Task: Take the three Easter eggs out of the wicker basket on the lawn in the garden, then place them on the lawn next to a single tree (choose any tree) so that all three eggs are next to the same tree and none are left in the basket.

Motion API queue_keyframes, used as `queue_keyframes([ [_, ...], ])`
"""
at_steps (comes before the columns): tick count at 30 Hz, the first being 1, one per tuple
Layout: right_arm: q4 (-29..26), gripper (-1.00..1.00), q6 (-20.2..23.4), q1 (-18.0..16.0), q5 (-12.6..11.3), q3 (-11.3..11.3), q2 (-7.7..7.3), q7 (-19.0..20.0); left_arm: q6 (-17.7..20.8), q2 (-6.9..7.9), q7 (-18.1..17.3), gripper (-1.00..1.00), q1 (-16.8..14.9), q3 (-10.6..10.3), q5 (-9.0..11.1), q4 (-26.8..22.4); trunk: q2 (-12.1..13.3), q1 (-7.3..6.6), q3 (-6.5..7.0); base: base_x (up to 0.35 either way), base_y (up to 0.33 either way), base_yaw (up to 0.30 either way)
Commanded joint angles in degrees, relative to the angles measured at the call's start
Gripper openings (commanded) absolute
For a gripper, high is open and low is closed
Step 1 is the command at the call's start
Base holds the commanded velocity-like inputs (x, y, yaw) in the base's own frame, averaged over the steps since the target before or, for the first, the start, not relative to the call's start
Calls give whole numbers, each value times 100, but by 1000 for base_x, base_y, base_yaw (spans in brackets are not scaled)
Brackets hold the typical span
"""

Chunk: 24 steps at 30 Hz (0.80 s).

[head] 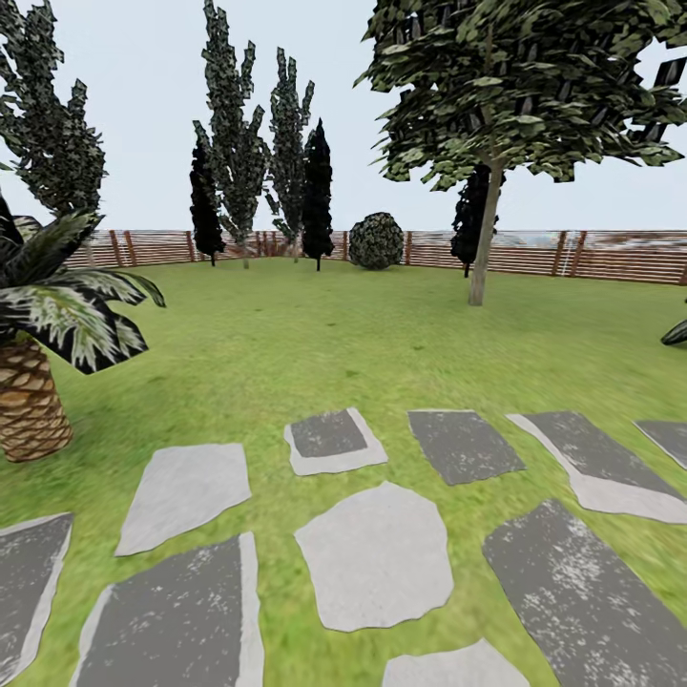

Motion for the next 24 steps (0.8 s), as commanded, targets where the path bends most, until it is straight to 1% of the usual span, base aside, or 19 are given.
queue_keyframes([
  [1, 8, 100, 7, -7, -12, 5, 0, 5, 0, 1, -19, 100, 1, 2, -1, -5, -2, 4, -4, 340, 0, 0],
  [5, 8, 100, 2, -7, -12, 5, -1, 5, 0, 1, -19, 100, 1, 2, -1, -5, -2, 4, -4, 340, 0, -68],
  [11, 8, 100, -2, -7, -12, 5, -3, 5, 0, 1, -19, 100, 1, 2, -1, -5, -2, 4, -4, 340, 0, -225],
  [24, 8, 100, 7, -7, -12, 5, -1, 5, 0, 1, -19, 100, 1, 2, -1, -5, -2, 4, -4, 340, 0, -12],
])
